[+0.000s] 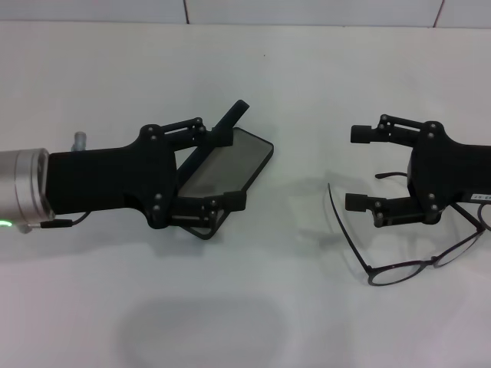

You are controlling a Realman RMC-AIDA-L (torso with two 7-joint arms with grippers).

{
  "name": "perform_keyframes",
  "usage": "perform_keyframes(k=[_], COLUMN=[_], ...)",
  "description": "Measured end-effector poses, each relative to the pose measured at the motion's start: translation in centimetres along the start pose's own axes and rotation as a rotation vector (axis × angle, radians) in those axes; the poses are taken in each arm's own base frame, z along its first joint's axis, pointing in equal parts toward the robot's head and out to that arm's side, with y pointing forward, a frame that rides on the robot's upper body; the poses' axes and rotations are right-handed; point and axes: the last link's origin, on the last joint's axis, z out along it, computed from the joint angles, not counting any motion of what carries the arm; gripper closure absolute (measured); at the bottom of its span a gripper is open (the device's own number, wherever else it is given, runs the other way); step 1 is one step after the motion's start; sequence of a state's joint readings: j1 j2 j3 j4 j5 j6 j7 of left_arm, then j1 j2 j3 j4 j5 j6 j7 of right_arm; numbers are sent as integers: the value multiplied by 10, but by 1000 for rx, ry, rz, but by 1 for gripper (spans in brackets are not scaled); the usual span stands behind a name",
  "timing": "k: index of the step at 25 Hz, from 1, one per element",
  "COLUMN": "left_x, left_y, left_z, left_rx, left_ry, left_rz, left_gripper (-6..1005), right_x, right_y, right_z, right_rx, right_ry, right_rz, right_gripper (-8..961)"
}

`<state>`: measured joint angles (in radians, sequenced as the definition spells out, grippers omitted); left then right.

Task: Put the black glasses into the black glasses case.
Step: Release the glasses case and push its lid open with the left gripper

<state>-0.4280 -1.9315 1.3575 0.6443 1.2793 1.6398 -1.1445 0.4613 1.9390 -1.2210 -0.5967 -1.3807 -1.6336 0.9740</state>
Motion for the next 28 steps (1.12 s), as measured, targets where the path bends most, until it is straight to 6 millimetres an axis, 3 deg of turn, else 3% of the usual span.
perform_keyframes(k=[11, 16, 21, 28], left_x=[-1, 5, 14, 5], left_y=[-1, -14, -45, -57], left_z=[-1, -9, -16, 7], left_rx=[16, 101, 234, 328], left_ry=[11, 22, -162, -446], left_rz=[-6, -56, -174, -191], left_gripper=[112, 111, 113, 116], right_x=[1, 2, 3, 5], right_y=[1, -1, -2, 0], right_z=[-1, -3, -4, -6], right_rx=[3, 12, 22, 40], right_ry=[4, 12, 17, 16], right_rz=[3, 1, 2, 10], right_gripper=[75, 79, 82, 88])
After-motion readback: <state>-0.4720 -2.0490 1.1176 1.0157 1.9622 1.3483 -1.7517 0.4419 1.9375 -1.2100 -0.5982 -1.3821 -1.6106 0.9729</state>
